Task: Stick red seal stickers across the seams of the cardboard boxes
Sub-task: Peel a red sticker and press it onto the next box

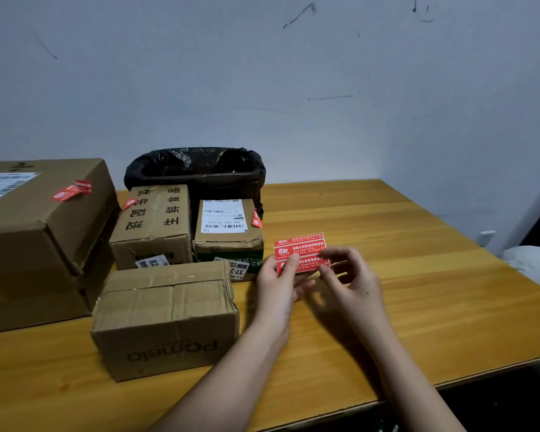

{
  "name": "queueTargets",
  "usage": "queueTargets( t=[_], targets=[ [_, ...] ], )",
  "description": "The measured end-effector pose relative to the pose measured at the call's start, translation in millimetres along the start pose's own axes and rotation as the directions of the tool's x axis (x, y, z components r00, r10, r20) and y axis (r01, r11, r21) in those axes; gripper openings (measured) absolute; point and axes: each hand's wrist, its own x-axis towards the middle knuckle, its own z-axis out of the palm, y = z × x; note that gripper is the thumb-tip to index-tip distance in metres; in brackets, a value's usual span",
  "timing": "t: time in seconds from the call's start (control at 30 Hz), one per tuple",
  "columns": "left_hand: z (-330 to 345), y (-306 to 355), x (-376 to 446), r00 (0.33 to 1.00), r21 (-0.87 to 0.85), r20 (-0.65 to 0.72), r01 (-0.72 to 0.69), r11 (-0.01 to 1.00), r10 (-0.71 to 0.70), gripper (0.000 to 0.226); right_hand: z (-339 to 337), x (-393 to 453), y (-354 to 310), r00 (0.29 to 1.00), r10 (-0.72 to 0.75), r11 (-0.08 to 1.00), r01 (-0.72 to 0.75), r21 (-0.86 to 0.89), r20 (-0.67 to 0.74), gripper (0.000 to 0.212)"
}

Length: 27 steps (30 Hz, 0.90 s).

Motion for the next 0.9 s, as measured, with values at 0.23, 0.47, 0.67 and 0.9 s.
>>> queueTargets(
  t=[0.23, 0.47, 0.67, 0.9],
  targets=[
    [0.0, 1.5, 0.5, 1.0, -0.02, -0.012, 0.027, 0.999, -0.027, 0.009, -2.3, 1.8, 3.9, 0.994, 0.1, 0.976, -0.105, 0.191, 0.037, 0.036],
    [-0.6, 2.4, -1.7, 1.0, -0.025, 0.004, 0.027, 0.999, -0.027, 0.01, -3.7, 0.7, 3.6, 0.99, 0.142, 0.968, -0.142, 0.205, 0.015, 0.03],
    [-0.8, 3.4, -2.2, 0.999, -0.057, 0.003, 0.054, 0.997, -0.054, 0.012, -3.1, 1.7, 3.3, 0.992, 0.122, 0.98, -0.122, 0.158, 0.013, 0.032],
    [-0.6, 3.6, -1.6, 0.997, -0.059, 0.012, 0.078, 0.995, -0.077, 0.014, -3.9, -0.6, -0.5, 0.988, -0.138, 0.959, 0.117, -0.26, -0.065, 0.027]
  ],
)
